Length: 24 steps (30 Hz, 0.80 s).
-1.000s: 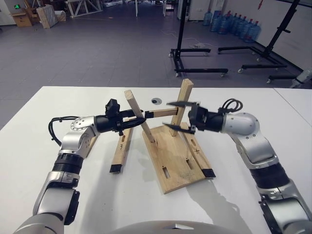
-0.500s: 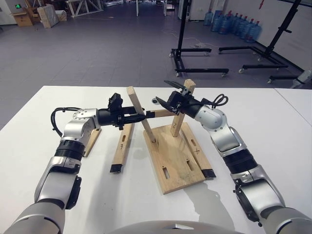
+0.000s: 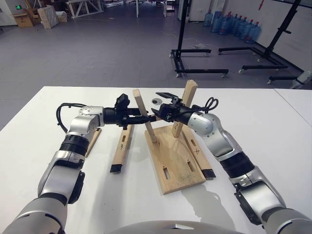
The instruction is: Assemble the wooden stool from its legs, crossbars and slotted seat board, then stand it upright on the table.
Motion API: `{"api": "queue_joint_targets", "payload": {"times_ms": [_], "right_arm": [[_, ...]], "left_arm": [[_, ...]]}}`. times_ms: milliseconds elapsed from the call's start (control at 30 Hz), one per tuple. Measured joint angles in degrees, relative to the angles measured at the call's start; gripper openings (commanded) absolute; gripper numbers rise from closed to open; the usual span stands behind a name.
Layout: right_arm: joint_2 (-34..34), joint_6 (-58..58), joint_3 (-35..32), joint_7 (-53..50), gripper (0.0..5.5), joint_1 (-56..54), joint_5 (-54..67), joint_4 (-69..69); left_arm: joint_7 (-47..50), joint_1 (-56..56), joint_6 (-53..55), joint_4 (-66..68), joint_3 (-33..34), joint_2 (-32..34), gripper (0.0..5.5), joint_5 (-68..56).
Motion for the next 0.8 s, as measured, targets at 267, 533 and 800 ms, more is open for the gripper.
{"api": "queue_joint_targets", "payload": {"times_ms": [267,533,800], "right_arm": [[-2.1,3.6,2.3,2.0,3.26,0.4,-1.9,-3.4],[-3.0,3.6,1.9,1.8,3.26,1.0,-1.1,-4.0],[0.0,2.1,-6.8,-3.6,3.26,4.3,6.2,-4.1]], "left_arm": [[1.1,0.5,0.0,-1.4,-0.8,0.0,2.02,0.2],[2.1,-0.1,0.0,-1.7,-2.5,-0.4,2.02,0.4],[1.4,-1.9,0.0,-1.9,-4.4,-1.6,2.02,1.1]]}}
